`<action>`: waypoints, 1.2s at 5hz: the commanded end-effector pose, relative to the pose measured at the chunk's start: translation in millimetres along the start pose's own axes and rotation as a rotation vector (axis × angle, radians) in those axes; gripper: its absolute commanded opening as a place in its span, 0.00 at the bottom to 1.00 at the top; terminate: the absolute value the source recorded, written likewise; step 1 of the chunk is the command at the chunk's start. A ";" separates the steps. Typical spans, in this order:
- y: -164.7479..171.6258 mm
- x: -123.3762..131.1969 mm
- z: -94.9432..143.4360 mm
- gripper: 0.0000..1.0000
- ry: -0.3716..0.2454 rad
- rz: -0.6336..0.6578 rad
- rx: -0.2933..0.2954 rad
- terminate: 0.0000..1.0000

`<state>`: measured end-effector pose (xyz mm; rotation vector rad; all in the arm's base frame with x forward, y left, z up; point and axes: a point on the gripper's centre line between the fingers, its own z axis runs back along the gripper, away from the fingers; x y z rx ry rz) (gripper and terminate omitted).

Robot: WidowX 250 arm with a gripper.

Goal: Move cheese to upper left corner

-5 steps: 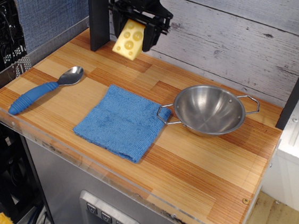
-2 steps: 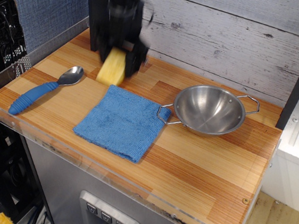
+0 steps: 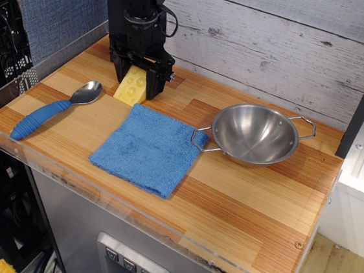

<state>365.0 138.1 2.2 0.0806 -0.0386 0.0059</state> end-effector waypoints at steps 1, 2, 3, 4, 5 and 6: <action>0.4 -19.0 7.8 1.00 -0.017 0.005 -0.024 0.00; 0.0 -18.2 38.4 1.00 -0.095 0.021 -0.046 0.00; 1.1 -15.2 74.2 1.00 -0.165 0.044 -0.077 0.00; -8.7 -16.2 106.8 1.00 -0.233 0.043 -0.106 0.00; -29.9 -22.5 126.2 1.00 -0.239 0.006 -0.108 0.00; -49.6 -28.1 136.9 1.00 -0.215 -0.040 -0.124 0.00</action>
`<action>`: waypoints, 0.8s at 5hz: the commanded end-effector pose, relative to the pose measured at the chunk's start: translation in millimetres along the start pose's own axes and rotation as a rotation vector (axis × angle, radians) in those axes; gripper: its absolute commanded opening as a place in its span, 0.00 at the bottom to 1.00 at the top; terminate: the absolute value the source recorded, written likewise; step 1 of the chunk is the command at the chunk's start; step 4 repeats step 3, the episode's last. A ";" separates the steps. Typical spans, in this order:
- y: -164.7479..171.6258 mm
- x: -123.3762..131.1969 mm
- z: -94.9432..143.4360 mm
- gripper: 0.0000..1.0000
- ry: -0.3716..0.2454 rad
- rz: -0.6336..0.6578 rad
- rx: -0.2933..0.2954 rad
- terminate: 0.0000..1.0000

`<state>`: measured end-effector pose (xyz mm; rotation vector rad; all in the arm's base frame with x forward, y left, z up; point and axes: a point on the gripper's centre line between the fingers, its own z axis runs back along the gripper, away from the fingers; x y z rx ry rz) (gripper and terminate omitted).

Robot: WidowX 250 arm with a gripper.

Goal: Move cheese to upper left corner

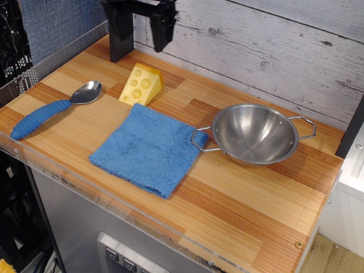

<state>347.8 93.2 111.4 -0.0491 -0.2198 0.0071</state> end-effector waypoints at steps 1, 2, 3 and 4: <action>-23.6 -12.6 25.6 1.00 0.022 -0.089 0.009 0.00; -23.6 -12.6 25.6 1.00 0.022 -0.089 0.009 0.00; -23.6 -12.6 25.6 1.00 0.022 -0.089 0.009 1.00; -23.6 -12.6 25.6 1.00 0.022 -0.089 0.009 1.00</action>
